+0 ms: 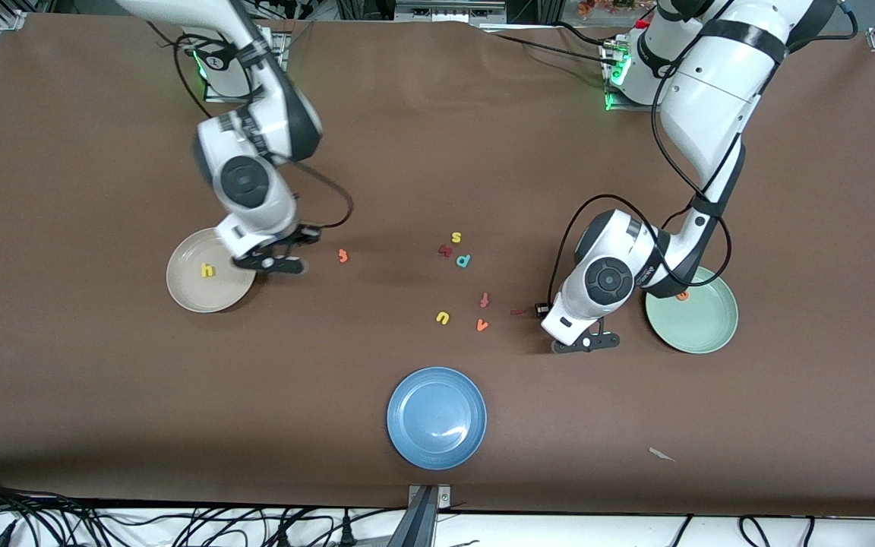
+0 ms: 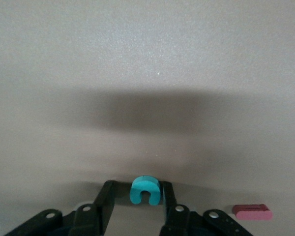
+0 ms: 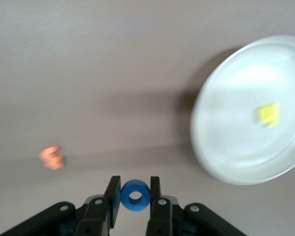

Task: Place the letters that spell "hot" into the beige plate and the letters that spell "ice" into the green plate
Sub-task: 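Drop the blue ring in the white plate while the left gripper grasps the c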

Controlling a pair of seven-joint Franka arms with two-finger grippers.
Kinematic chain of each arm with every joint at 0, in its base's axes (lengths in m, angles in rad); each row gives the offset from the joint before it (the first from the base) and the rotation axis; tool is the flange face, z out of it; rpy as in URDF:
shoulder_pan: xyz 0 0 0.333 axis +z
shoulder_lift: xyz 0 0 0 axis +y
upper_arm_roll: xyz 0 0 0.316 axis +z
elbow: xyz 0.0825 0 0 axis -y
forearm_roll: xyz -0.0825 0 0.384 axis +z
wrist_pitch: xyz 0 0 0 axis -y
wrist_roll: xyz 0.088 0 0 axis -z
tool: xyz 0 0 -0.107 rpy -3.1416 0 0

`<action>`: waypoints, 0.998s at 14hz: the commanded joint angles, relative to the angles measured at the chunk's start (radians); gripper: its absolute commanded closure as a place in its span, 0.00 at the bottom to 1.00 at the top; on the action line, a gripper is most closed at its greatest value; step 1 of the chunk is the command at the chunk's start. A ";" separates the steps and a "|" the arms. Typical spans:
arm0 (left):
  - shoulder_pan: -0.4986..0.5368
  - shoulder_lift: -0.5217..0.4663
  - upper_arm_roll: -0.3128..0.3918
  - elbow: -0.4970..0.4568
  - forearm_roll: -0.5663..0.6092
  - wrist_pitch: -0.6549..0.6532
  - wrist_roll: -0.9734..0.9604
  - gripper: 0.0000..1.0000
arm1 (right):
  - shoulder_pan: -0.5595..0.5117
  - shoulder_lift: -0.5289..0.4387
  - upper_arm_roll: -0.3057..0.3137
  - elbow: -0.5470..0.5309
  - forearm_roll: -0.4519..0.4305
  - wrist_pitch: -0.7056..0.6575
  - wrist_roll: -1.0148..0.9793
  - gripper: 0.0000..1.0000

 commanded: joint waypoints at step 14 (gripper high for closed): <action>-0.011 0.012 0.009 0.037 -0.015 0.000 -0.019 0.84 | -0.110 0.105 -0.140 0.001 0.175 0.014 -0.488 0.06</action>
